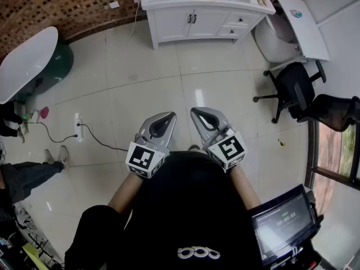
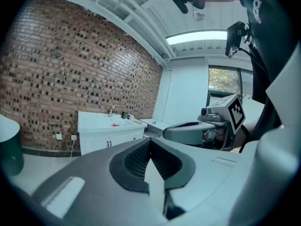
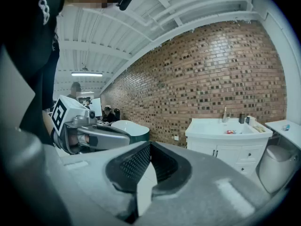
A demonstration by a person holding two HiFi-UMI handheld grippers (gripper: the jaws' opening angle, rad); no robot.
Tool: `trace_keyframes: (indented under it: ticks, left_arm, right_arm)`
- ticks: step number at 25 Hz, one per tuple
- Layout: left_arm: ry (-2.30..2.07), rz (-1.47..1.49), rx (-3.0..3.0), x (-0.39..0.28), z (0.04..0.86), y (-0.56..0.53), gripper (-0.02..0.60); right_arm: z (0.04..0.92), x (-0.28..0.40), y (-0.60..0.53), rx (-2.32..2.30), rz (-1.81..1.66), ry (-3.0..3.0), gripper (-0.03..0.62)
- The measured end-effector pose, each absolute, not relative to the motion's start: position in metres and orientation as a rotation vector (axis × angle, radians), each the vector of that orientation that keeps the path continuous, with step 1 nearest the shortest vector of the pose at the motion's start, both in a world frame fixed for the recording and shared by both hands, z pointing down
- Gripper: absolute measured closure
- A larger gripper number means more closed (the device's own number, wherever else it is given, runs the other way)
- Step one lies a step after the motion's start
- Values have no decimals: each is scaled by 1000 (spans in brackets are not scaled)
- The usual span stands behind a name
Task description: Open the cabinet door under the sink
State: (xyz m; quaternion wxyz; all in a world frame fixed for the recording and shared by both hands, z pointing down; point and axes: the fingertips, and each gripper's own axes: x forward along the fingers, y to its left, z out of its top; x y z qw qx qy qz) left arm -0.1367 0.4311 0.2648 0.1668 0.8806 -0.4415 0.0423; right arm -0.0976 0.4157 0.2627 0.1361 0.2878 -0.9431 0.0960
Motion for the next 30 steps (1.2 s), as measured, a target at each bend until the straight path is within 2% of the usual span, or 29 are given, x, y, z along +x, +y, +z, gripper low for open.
trace_keyframes:
  ticks: [13, 22, 30]
  left_arm:
    - [-1148, 126, 2528, -184, 272, 382, 565]
    - [-1111, 208, 2548, -147, 280, 310, 565]
    - [-1197, 242, 2514, -98, 277, 192, 565]
  right_arm:
    - [265, -162, 369, 874, 271, -2701, 602]
    - [282, -121, 300, 922, 356, -2714, 602]
    - [279, -66, 176, 886, 356, -2785, 602]
